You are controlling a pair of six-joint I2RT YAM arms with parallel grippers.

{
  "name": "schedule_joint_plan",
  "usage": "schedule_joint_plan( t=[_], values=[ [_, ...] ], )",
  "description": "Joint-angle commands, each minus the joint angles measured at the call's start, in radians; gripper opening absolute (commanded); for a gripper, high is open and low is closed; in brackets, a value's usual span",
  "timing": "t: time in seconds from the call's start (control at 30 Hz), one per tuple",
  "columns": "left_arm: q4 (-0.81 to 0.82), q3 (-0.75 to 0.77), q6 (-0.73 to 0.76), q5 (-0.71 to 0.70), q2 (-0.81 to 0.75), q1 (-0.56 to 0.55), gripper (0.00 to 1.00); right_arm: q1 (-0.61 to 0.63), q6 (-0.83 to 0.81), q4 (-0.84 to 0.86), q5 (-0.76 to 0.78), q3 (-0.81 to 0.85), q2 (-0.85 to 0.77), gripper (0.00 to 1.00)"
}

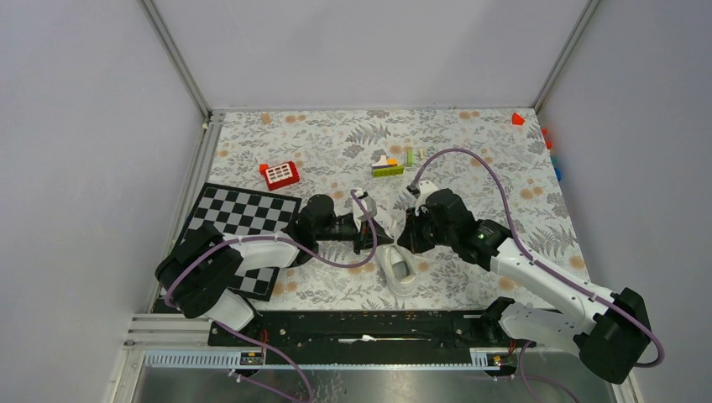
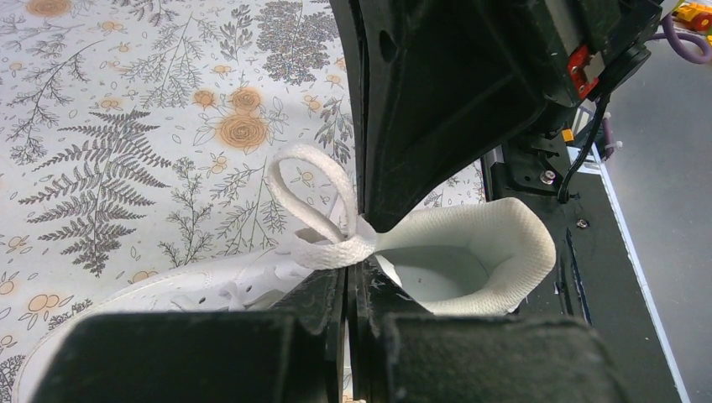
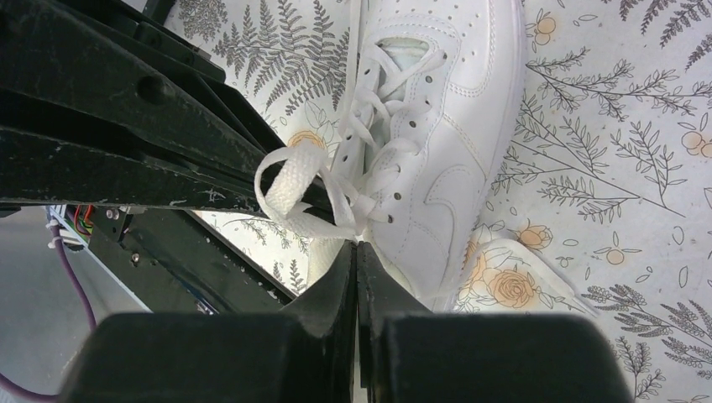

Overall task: Tie the shoes
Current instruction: Cross the shoelace with the shoelace.

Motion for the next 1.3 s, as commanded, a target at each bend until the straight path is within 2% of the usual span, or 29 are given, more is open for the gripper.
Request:
schedule_joint_plan(
  t=[0.0, 0.33, 0.53, 0.7, 0.9, 1.1, 1.27],
  values=[
    [0.061, -0.004, 0.010, 0.027, -0.038, 0.008, 0.00, 0.008, 0.007, 0.024, 0.009, -0.006, -0.006, 0.00],
    [0.076, -0.006, 0.004, 0.033, -0.036, 0.008, 0.00, 0.008, -0.012, -0.009, -0.089, 0.005, -0.001, 0.00],
    [0.069, -0.007, 0.006, 0.045, -0.040, 0.014, 0.00, 0.009, -0.049, -0.016, -0.105, 0.029, -0.014, 0.26],
    [0.057, -0.012, 0.014, 0.052, -0.051, 0.016, 0.00, 0.006, -0.096, -0.013, -0.150, 0.051, -0.026, 0.39],
    [0.041, -0.011, 0.021, 0.060, -0.054, 0.019, 0.00, -0.041, -0.112, -0.010, -0.238, 0.081, -0.010, 0.44],
    [0.034, -0.007, 0.024, 0.069, -0.052, 0.021, 0.00, -0.151, -0.106, 0.023, -0.397, 0.076, 0.015, 0.52],
    [0.033, -0.005, 0.024, 0.076, -0.054, 0.022, 0.00, -0.193, -0.109, 0.072, -0.528, 0.063, 0.069, 0.55]
  ],
)
